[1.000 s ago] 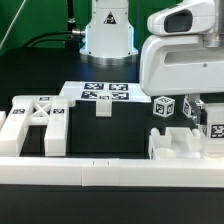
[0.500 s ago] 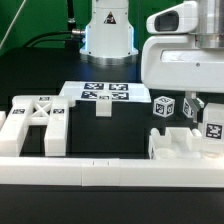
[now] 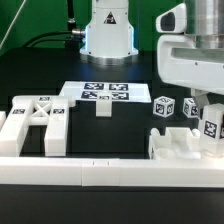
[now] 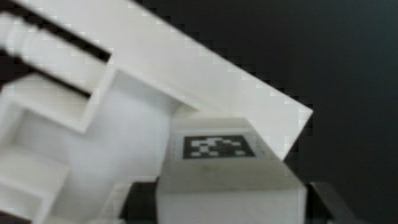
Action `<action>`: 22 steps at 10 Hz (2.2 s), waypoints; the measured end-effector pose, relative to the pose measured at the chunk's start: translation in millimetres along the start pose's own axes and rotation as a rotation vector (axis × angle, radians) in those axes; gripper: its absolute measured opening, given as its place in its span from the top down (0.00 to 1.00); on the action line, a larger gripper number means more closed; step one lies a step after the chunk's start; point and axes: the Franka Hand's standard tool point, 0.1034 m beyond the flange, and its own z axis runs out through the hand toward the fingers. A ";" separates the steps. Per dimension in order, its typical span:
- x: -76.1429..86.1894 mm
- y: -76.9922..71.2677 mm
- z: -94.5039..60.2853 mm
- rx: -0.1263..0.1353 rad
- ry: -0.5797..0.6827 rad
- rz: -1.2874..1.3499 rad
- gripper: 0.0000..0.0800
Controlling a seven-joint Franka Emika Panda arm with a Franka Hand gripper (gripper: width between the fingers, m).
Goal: Assemble chair
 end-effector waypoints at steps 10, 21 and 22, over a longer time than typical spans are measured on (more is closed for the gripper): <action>-0.9 -0.1 0.4 0.006 -0.008 -0.176 0.19; -1.3 1.5 -7.7 -0.126 -0.010 -1.274 0.19; -5.4 0.2 -7.8 -0.153 0.002 -1.397 0.19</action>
Offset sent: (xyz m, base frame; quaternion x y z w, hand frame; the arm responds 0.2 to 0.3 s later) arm 0.0000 0.0000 0.0000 0.0000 0.0000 0.0000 1.0000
